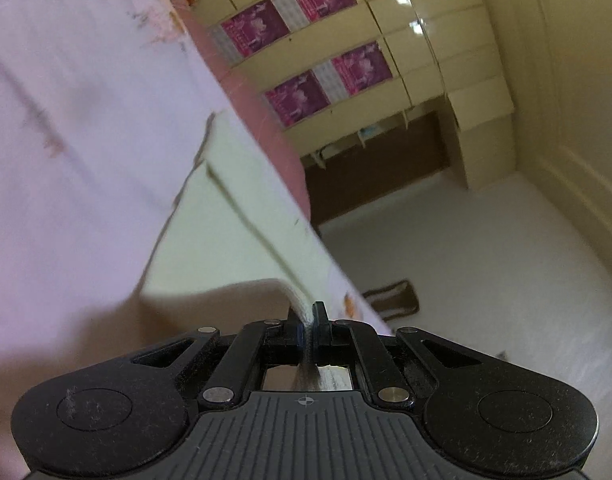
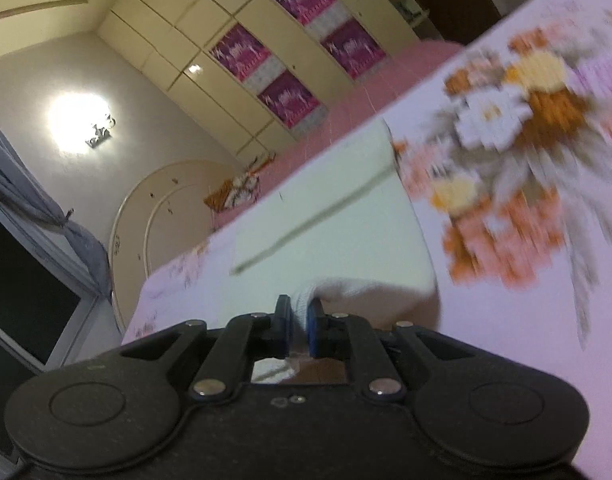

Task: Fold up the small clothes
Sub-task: 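Grasp the sweater edge with both grippers and lift it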

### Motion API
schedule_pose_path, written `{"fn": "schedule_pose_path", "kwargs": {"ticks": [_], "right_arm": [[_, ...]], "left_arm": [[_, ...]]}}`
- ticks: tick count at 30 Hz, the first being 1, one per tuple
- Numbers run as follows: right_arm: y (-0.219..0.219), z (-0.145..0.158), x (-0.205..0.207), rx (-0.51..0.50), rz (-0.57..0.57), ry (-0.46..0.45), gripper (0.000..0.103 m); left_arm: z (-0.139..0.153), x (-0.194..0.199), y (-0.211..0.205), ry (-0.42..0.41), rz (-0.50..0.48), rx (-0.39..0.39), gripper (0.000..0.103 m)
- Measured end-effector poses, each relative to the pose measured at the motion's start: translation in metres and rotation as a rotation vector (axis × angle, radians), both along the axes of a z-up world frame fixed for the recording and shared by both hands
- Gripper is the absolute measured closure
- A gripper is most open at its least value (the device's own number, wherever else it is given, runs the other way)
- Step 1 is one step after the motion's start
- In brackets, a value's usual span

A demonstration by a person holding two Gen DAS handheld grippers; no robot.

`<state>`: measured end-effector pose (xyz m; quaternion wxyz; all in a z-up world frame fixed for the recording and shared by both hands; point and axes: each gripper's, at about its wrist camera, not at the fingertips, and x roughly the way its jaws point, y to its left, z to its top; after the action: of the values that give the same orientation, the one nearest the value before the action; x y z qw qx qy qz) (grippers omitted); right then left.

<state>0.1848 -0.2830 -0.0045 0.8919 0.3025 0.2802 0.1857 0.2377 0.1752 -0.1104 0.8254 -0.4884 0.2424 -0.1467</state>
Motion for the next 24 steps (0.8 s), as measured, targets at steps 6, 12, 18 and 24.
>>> {"fn": "schedule_pose_path", "kwargs": {"ticks": [6,12,18,24], "right_arm": [[0.007,0.027,0.064,0.0,-0.016,-0.047,0.094],[0.008,0.031,0.13,-0.005,-0.026,-0.04,0.094],[0.002,0.01,0.198,0.015,-0.032,0.021,0.094],[-0.001,-0.02,0.259,0.046,-0.025,0.096,0.094]], "left_arm": [[0.027,0.072,0.001,-0.018,0.009,0.042,0.099],[0.042,0.135,0.001,-0.004,0.018,0.087,0.099],[0.039,0.203,0.009,0.018,0.025,0.129,0.099],[0.014,0.262,0.003,0.087,0.006,0.165,0.099]]}}
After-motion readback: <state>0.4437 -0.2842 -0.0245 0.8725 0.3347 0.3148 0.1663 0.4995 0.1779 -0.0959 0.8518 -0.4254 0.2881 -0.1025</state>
